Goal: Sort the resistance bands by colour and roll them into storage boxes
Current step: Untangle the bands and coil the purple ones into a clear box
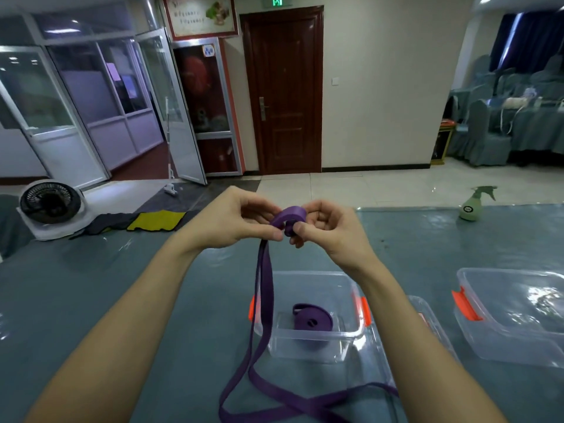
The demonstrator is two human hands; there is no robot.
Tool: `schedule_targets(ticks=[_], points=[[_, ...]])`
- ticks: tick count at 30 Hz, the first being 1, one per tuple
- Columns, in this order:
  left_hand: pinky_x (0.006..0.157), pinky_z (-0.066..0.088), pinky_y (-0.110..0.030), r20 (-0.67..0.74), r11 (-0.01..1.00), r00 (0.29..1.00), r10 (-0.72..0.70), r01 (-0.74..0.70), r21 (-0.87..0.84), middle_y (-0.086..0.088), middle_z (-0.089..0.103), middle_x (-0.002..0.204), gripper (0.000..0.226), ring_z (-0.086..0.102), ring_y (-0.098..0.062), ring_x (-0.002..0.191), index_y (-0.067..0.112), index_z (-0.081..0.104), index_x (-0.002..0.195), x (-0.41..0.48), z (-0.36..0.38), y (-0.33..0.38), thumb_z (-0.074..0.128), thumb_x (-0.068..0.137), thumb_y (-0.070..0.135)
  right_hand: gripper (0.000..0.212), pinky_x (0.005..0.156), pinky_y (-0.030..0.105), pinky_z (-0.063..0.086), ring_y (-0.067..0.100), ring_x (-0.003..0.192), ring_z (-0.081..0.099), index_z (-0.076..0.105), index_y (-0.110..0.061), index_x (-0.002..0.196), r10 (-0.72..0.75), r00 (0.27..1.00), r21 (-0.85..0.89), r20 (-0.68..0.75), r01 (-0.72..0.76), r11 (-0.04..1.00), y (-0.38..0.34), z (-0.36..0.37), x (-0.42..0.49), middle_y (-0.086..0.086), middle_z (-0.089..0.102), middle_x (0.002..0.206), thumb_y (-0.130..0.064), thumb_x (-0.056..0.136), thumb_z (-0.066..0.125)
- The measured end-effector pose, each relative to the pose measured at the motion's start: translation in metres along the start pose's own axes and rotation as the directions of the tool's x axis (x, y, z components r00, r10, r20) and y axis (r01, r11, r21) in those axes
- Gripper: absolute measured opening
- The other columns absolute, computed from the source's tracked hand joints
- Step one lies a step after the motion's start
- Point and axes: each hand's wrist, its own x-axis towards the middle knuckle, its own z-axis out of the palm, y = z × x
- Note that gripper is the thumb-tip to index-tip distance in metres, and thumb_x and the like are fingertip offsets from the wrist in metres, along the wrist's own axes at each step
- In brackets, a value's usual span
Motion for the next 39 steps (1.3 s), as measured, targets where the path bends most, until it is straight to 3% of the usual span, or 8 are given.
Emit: schedule_targets(ticks=[6, 12, 19, 24, 28, 32, 36, 39], points=[[0.098, 0.065, -0.045, -0.058, 0.999, 0.998, -0.001, -0.001, -0.039, 0.000, 0.085, 0.102, 0.047, 0.081, -0.022, 0.097, 0.024, 0.084, 0.113, -0.003, 0.008, -0.009, 0.100, 0.071, 0.037, 0.029, 0.074, 0.033, 0.061, 0.023, 0.074, 0.074, 0.066, 0.000, 0.109, 0.046, 0.991, 0.207, -0.125, -0.020, 0.978, 0.011, 0.011, -0.002, 0.018, 0.074, 0.085, 0.007, 0.083, 0.077], [0.098, 0.065, -0.037, -0.183, 0.980, 0.983, 0.021, -0.057, -0.191, -0.004, 0.085, 0.102, 0.046, 0.082, -0.023, 0.099, 0.027, 0.085, 0.110, -0.001, 0.021, -0.009, 0.100, 0.067, 0.031, 0.022, 0.072, 0.027, 0.058, 0.020, 0.068, 0.064, 0.066, 0.003, 0.109, 0.163, 0.983, 0.548, -0.085, -0.090, 0.831, 0.018, 0.027, -0.004, 0.014, 0.072, 0.079, 0.005, 0.087, 0.064], [0.092, 0.064, -0.025, -0.160, 0.946, 0.987, -0.003, -0.048, -0.319, -0.003, 0.086, 0.107, 0.048, 0.083, -0.021, 0.105, 0.035, 0.086, 0.113, -0.008, 0.030, -0.010, 0.103, 0.068, 0.034, 0.044, 0.078, 0.030, 0.052, 0.021, 0.078, 0.065, 0.064, 0.006, 0.127, 0.161, 0.975, 0.549, -0.150, -0.054, 0.834, 0.026, 0.030, -0.019, 0.014, 0.075, 0.092, -0.008, 0.086, 0.076], [0.094, 0.065, -0.032, -0.192, 0.953, 0.981, -0.007, -0.052, -0.298, -0.003, 0.086, 0.107, 0.049, 0.083, -0.022, 0.105, 0.032, 0.086, 0.113, -0.006, 0.037, -0.010, 0.103, 0.067, 0.034, 0.045, 0.081, 0.030, 0.058, 0.020, 0.078, 0.069, 0.062, 0.002, 0.127, 0.137, 0.975, 0.576, -0.175, -0.011, 0.817, 0.031, 0.033, -0.028, 0.013, 0.076, 0.093, -0.009, 0.086, 0.074], [0.084, 0.066, -0.026, -0.111, 0.999, 0.994, 0.004, -0.008, -0.038, 0.004, 0.086, 0.096, 0.051, 0.083, -0.015, 0.090, 0.031, 0.071, 0.113, -0.011, 0.027, -0.006, 0.102, 0.072, 0.027, 0.030, 0.080, 0.036, 0.061, 0.028, 0.088, 0.076, 0.068, -0.007, 0.122, 0.076, 0.990, 0.036, -0.123, -0.072, 0.997, 0.033, 0.017, -0.039, 0.014, 0.078, 0.107, -0.011, 0.096, 0.080], [0.073, 0.062, -0.022, 0.115, 0.921, 0.992, -0.048, -0.001, 0.389, 0.010, 0.084, 0.090, 0.067, 0.078, -0.002, 0.080, 0.045, 0.043, 0.104, -0.003, 0.021, 0.010, 0.101, 0.076, 0.025, 0.050, 0.074, 0.019, 0.054, 0.007, 0.085, 0.068, 0.073, -0.035, 0.127, 0.051, 0.999, -0.655, -0.004, -0.041, 0.754, 0.023, 0.001, -0.035, -0.017, 0.065, 0.117, -0.047, 0.082, 0.091], [0.071, 0.061, -0.022, 0.189, 0.852, 0.981, -0.051, -0.056, 0.521, 0.005, 0.081, 0.093, 0.068, 0.076, -0.003, 0.079, 0.042, 0.038, 0.099, 0.006, 0.027, 0.016, 0.099, 0.077, 0.023, 0.023, 0.068, 0.019, 0.045, 0.005, 0.076, 0.062, 0.078, -0.027, 0.105, 0.079, 0.995, -0.731, 0.067, -0.005, 0.682, 0.021, 0.011, -0.027, -0.014, 0.067, 0.086, -0.036, 0.087, 0.090], [0.070, 0.058, -0.017, 0.156, 0.885, 0.988, 0.000, -0.073, 0.460, 0.007, 0.079, 0.090, 0.061, 0.076, 0.000, 0.082, 0.041, 0.046, 0.096, 0.002, 0.024, 0.006, 0.101, 0.074, 0.024, 0.024, 0.071, 0.028, 0.056, 0.013, 0.074, 0.069, 0.080, -0.019, 0.103, 0.077, 0.997, -0.614, 0.014, -0.052, 0.788, 0.028, 0.011, -0.033, -0.005, 0.071, 0.081, -0.025, 0.084, 0.093]])
